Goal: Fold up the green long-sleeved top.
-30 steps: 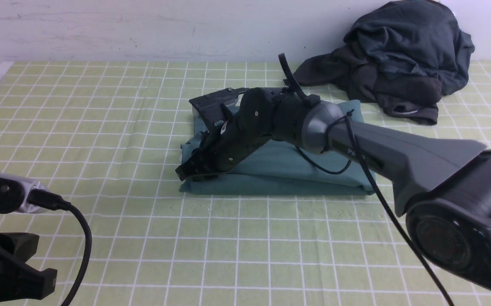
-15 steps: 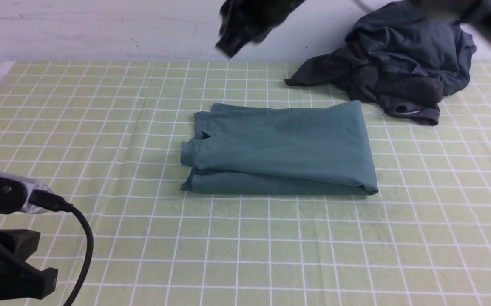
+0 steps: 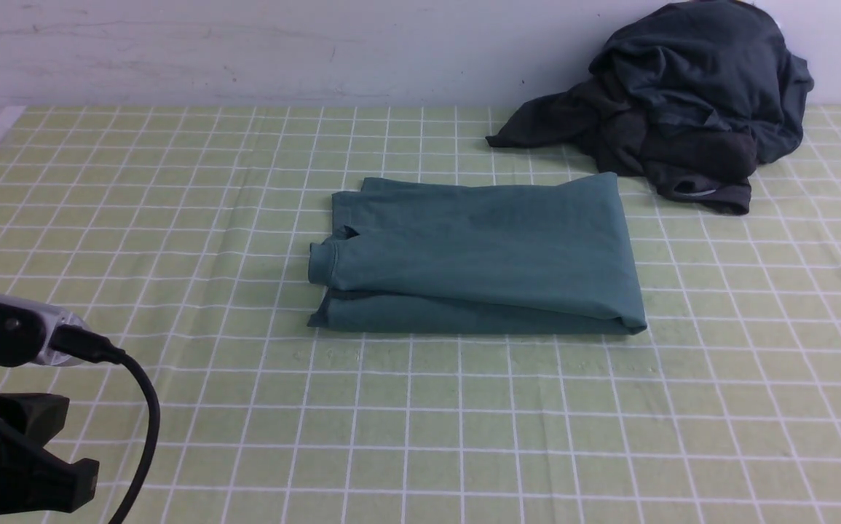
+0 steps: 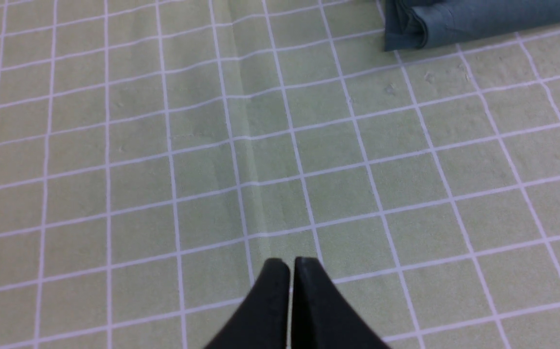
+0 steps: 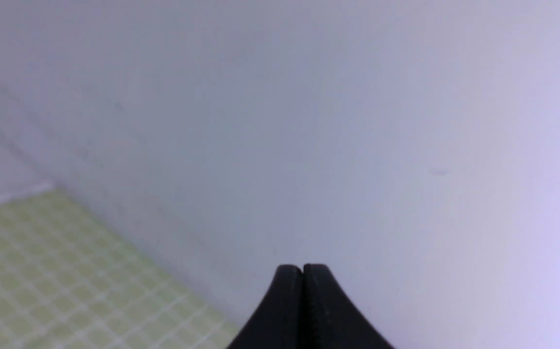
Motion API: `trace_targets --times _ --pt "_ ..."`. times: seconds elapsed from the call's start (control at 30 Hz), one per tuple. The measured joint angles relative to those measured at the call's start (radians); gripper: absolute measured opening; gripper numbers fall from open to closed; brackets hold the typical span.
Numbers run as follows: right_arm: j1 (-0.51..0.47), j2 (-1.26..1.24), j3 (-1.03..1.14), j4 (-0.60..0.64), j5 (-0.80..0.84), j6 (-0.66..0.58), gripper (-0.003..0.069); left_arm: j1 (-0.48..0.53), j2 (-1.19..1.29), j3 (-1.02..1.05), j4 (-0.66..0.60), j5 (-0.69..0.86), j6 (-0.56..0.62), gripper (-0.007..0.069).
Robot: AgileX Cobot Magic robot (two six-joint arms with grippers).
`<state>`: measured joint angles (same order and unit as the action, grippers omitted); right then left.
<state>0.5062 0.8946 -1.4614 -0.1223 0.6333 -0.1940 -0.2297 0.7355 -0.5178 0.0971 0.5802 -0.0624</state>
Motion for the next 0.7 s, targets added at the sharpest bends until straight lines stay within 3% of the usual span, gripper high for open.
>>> trace_targets --times 0.07,0.17,0.27,0.5,0.7 --pt "0.0 -0.07 0.102 -0.021 -0.123 0.025 -0.0013 0.0 0.0 0.0 0.0 0.0 0.0 -0.0001" --pt "0.0 -0.363 0.534 -0.126 -0.501 0.087 -0.0013 0.0 0.0 0.0 0.0 0.0 0.0 -0.0001" --pt "0.0 -0.551 0.791 -0.151 -0.633 0.132 -0.0013 0.0 0.0 0.0 0.0 0.0 0.0 -0.0001" --pt "0.0 -0.869 1.105 -0.055 -0.601 0.257 -0.0013 0.0 0.0 0.0 0.0 0.0 0.0 -0.0001" --pt "0.0 -0.907 1.259 -0.033 -0.535 0.285 -0.0013 0.0 0.0 0.0 0.0 0.001 0.0 -0.0001"
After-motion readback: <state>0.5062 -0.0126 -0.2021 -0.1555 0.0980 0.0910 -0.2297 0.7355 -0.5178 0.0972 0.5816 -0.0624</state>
